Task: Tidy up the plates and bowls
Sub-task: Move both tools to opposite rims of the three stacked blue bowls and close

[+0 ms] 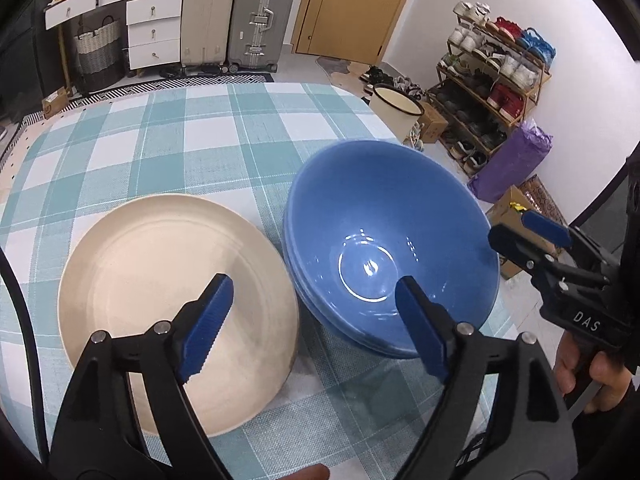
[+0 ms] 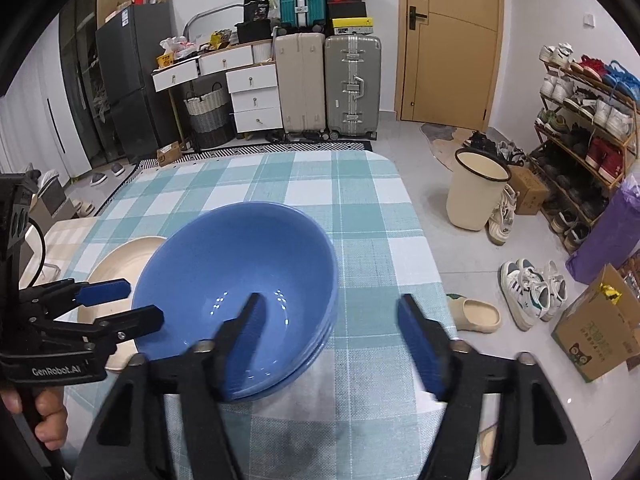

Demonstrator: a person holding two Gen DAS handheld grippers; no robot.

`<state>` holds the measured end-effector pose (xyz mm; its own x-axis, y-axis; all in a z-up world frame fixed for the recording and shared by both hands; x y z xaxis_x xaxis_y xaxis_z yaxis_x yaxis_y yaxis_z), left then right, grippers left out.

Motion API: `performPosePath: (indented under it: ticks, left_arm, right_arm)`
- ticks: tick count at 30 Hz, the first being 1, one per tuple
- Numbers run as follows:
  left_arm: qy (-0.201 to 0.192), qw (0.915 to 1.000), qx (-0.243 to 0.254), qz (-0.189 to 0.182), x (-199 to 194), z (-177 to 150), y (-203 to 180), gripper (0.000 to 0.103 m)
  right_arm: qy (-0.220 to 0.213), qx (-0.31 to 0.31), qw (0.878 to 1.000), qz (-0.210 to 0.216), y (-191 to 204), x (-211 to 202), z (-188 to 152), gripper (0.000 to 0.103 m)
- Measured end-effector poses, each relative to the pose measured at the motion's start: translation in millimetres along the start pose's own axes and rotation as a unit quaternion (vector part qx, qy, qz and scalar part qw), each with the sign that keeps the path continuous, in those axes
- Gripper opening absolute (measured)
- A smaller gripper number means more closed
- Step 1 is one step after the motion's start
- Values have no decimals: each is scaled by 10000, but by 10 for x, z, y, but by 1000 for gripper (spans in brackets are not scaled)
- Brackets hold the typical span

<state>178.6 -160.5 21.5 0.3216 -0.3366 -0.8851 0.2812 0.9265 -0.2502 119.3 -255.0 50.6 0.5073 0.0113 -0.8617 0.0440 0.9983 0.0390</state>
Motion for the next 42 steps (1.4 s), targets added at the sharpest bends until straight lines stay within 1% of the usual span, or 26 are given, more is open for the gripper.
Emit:
performPosePath:
  ticks: [2,3,5,6,8,12,15,17,19,20,24,26,28,29,30,31,32,33,34,35,37,39,41,42]
  left_arm:
    - [-20,10000,-8,10,-9,21,28,85]
    - [-31,10000,-18,40,0,35,47,89]
    - [-39,9999,-64,80,8,46,80,100]
    - [-58,9999,-108,69,11,52,103,102]
    - [-49,9998,-200,-22,19,55,140,102]
    - [44,9988,-399,-263,85,70,214,102]
    - [69,9973,-579,-450,137,75,270,102]
    - [99,9960,-639,-609,167,66,278,102]
    - [124,9959,-665,-604,200,52,276,102]
    - [129,9960,-675,-575,215,48,271,102]
    - [52,9972,-674,-333,252,40,235,101]
    - [33,9977,-628,-252,254,43,218,94]
    - [37,9982,-579,-169,266,56,190,85]
    - [44,9982,-575,-157,269,59,194,83]
    - [53,9982,-576,-187,282,64,189,79]
    - [61,9980,-584,-237,287,66,192,74]
    - [70,9978,-600,-281,291,66,200,71]
    - [68,9975,-627,-314,295,67,204,65]
    - [71,9973,-646,-335,300,68,208,60]
    - [81,9971,-654,-376,306,71,212,57]
    - [116,9966,-678,-462,327,70,226,49]
    - [161,9962,-694,-509,349,75,221,44]
    - [150,9959,-690,-572,354,68,212,39]
    - [133,9959,-662,-601,352,71,195,35]
  right_arm:
    - [-2,44,10000,60,-37,-12,1,86]
    - [30,40,9999,107,-42,-2,2,88]
    - [31,55,9999,134,-54,13,-12,95]
    - [35,57,9999,145,-55,32,-18,97]
    - [58,86,9997,220,-64,79,-33,100]
    - [167,213,9987,423,-80,204,-60,100]
    - [202,342,9970,663,-100,288,-87,100]
    - [233,471,9944,913,-123,340,-111,100]
    - [266,566,9903,1245,-144,376,-142,100]
    - [261,604,9888,1341,-150,382,-155,100]
    - [255,723,9845,1580,-151,432,-176,100]
    - [252,687,9842,1611,-128,452,-174,100]
    - [250,650,9838,1650,-105,467,-172,99]
    - [248,649,9832,1688,-102,466,-171,98]
    - [256,656,9827,1713,-99,474,-164,97]
    - [260,677,9822,1733,-104,486,-153,91]
    - [277,684,9815,1767,-111,513,-125,82]
    - [313,683,9811,1783,-111,527,-116,78]
    - [336,691,9812,1769,-114,540,-106,74]
    - [356,695,9818,1733,-111,548,-102,74]
    - [339,735,9825,1675,-114,547,-97,72]
    - [343,770,9818,1701,-114,534,-99,69]
    - [346,770,9825,1657,-113,534,-96,60]
    - [355,759,9831,1628,-112,540,-92,58]
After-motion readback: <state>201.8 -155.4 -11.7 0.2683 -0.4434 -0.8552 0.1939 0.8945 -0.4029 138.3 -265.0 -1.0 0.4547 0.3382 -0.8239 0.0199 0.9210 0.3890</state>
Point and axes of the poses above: each gripper's, at about its wrist camera, not at the fingertips, and x roughly the way its jaws point, y to its left, z to its top, the point moved 2 cm from there along x, roughly the way its jaws point, and after that the axes turned 12 degrees about y, right-handed, at the moved point
